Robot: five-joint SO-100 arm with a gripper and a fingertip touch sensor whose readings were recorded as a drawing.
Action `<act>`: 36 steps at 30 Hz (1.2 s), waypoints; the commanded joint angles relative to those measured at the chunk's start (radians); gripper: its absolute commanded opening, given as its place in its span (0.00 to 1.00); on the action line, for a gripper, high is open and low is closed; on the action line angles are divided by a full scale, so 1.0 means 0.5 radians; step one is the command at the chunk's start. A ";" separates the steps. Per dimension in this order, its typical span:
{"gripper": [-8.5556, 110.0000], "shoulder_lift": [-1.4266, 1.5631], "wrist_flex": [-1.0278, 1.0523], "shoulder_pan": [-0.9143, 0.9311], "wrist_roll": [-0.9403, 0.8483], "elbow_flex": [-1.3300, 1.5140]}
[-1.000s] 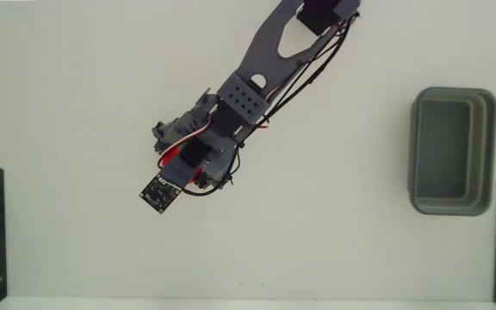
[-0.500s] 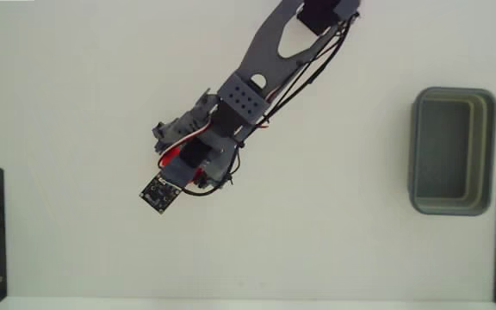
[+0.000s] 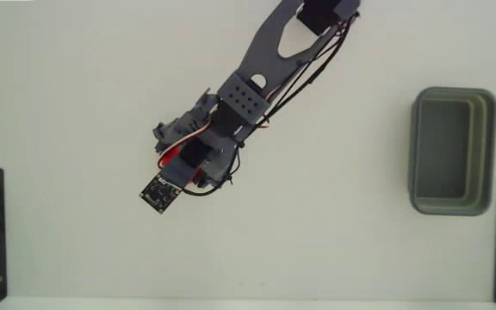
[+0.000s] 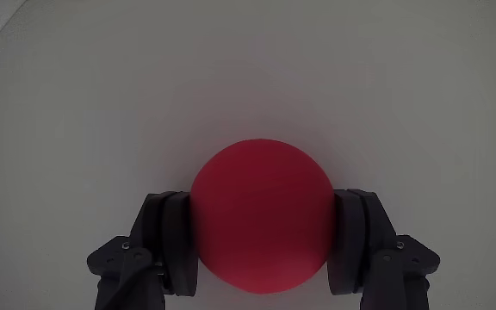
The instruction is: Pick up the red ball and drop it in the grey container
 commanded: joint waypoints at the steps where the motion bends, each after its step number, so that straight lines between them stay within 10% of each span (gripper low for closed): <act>1: 0.79 0.050 -0.027 0.041 0.009 0.016; 36: 0.71 0.050 -0.027 0.041 0.009 0.016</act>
